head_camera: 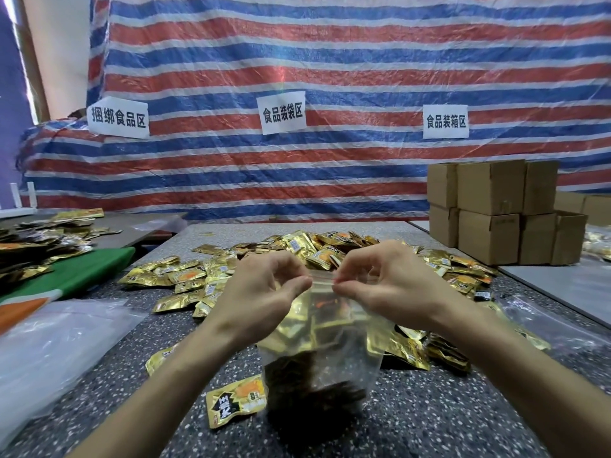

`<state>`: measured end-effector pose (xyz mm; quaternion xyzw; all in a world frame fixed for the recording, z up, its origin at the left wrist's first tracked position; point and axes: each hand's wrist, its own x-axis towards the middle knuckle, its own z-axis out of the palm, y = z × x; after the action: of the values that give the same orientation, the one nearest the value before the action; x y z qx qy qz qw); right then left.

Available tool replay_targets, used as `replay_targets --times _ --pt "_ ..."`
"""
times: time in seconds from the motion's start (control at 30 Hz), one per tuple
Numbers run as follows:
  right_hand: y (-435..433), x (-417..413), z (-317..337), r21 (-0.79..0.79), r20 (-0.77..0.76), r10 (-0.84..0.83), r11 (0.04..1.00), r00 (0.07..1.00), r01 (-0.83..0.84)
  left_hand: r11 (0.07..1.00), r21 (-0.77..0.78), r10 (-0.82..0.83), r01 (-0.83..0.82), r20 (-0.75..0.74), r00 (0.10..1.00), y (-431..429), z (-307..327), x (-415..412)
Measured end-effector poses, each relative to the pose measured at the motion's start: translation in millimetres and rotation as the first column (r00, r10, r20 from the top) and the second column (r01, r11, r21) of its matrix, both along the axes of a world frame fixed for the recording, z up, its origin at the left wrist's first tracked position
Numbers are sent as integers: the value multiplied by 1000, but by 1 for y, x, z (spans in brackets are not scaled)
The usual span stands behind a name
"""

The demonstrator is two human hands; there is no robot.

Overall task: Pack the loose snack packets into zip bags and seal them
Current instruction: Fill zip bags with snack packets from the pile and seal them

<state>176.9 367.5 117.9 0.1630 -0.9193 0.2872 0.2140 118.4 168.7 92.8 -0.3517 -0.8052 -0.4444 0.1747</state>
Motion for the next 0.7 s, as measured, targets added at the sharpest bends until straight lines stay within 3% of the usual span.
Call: replay_targets --times 0.2,0.4,0.57,0.7 --pt "-4 -1 -5 4 -34 -17 1000 999 17 969 -243 13 -43 -122 992 3 6 6" --pt "4 4 -4 -151 3 68 986 998 -67 993 -109 30 -51 -181 983 4 3 5" --pt "4 4 -7 -15 6 0 1000 1000 0 984 -172 25 -46 -122 992 5 3 4" --pt "1 2 -10 -13 -15 13 1000 1000 -14 974 -223 -5 -22 -118 993 8 7 9"
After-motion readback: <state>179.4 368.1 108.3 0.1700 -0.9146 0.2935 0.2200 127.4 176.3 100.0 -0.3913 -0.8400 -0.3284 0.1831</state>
